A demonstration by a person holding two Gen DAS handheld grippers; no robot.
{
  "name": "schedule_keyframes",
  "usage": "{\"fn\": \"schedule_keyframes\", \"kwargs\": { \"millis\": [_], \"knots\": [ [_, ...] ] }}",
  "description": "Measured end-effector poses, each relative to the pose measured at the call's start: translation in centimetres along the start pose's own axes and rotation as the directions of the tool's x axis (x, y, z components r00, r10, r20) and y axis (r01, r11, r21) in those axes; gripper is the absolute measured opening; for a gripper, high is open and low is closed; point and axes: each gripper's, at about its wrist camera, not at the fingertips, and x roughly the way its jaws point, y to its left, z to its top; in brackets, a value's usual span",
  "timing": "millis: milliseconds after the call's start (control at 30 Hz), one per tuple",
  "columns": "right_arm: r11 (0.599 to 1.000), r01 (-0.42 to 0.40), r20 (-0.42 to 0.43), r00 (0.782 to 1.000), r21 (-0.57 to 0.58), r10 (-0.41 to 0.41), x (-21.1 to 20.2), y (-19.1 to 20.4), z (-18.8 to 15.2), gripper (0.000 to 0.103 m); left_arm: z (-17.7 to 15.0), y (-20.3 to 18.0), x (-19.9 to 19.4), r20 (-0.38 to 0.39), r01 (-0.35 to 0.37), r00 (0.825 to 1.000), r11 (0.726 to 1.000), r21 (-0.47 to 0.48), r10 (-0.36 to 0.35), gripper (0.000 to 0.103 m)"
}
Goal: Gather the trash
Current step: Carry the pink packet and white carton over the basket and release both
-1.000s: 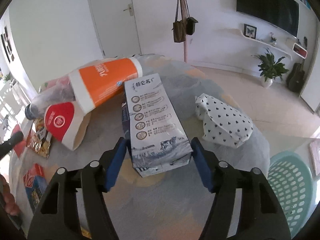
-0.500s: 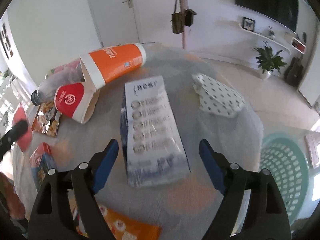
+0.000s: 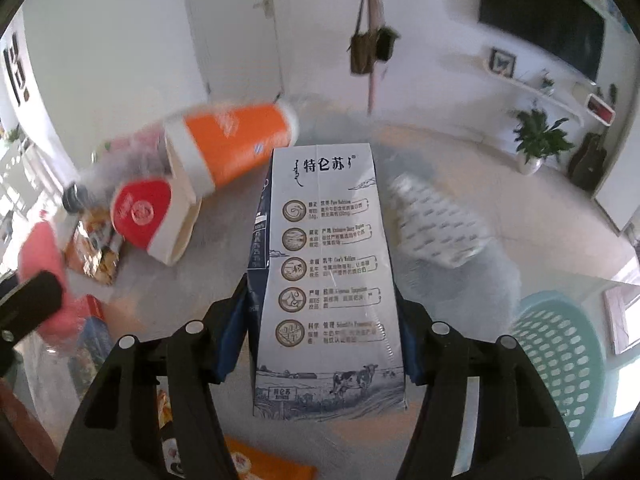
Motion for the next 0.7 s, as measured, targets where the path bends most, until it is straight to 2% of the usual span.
{"fn": "schedule_keyframes", "kwargs": {
  "millis": [200,333,467,633,700],
  "knots": [
    [0.995,0.057,0.108,0.992,0.086,-0.066,-5.8,-4.5,0.0,0.058,1.6,-4.9,0.7,0.016,0.066,0.998,0.993,0.094,-0.068,0.043],
    [0.977,0.108,0.138,0.981,0.183,-0.135,-8.6,-9.4,-1.2,0.058,2.0,-8.3,2.8,-0.027,0.188,0.982,0.976,0.110,-0.186,0.043],
    [0.950,0.151,0.122,0.974,0.273,-0.190,-9.9,-13.9,-3.0,0.058,1.5,-12.7,6.0,-0.099,0.260,0.964,0.953,0.153,-0.247,0.043],
    [0.903,0.185,0.067,0.972,0.388,-0.227,-10.0,-19.2,-6.6,0.058,0.6,-17.0,10.5,-0.196,0.312,0.941,0.933,0.178,-0.277,0.043],
    [0.888,0.192,0.040,0.973,0.418,-0.229,-9.5,-20.5,-7.7,0.058,0.2,-17.6,11.9,-0.223,0.320,0.934,0.930,0.179,-0.278,0.043]
  ]
}}
